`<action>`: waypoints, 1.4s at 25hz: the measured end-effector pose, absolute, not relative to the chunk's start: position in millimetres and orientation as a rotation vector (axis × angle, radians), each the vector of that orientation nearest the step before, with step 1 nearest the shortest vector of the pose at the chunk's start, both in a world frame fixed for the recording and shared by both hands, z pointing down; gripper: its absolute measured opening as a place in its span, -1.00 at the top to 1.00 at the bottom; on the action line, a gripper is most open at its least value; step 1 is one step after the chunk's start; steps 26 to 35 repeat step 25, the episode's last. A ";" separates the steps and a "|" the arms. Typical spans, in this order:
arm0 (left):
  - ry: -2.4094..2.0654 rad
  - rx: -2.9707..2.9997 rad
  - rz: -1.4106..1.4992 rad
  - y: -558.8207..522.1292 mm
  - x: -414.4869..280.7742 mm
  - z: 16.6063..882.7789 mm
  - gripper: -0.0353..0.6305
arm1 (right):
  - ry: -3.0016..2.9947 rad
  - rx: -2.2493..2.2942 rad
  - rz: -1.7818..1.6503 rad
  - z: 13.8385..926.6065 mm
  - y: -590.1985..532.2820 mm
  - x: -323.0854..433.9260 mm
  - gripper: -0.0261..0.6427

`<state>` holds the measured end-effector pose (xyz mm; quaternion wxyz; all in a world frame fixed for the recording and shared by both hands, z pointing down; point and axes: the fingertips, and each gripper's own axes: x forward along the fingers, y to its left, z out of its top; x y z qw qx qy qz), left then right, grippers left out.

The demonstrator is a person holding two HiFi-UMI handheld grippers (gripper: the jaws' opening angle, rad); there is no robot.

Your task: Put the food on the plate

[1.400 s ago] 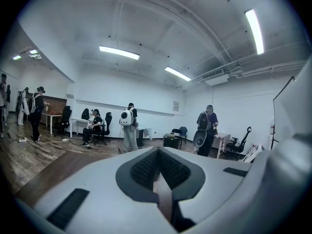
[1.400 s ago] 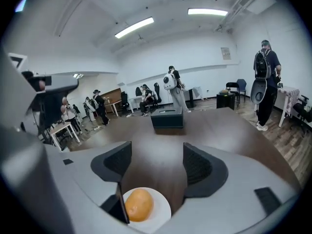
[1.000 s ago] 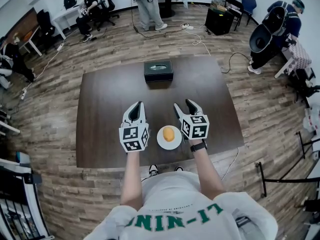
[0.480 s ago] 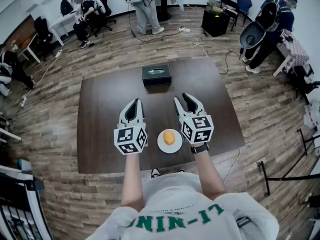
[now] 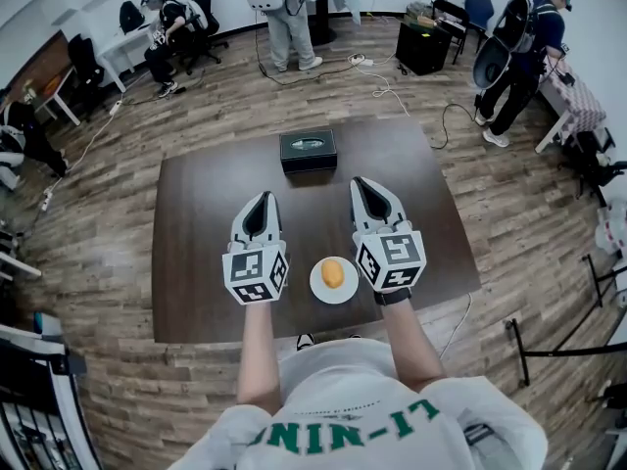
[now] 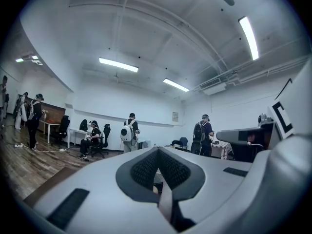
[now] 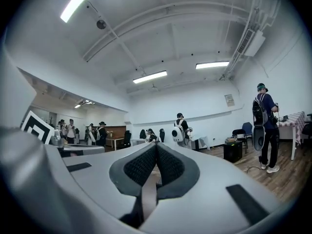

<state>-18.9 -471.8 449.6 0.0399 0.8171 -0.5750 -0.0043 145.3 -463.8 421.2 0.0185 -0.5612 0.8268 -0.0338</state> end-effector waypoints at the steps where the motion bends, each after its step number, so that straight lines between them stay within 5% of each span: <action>1: -1.764 2.505 -0.013 -472.2 -18.6 448.9 0.86 | 2.567 -1.745 -0.098 420.1 -463.6 145.4 0.87; 35: -1.764 2.527 -0.044 -469.9 -17.5 434.3 0.86 | 2.636 -1.780 -0.124 439.4 -466.7 131.8 0.88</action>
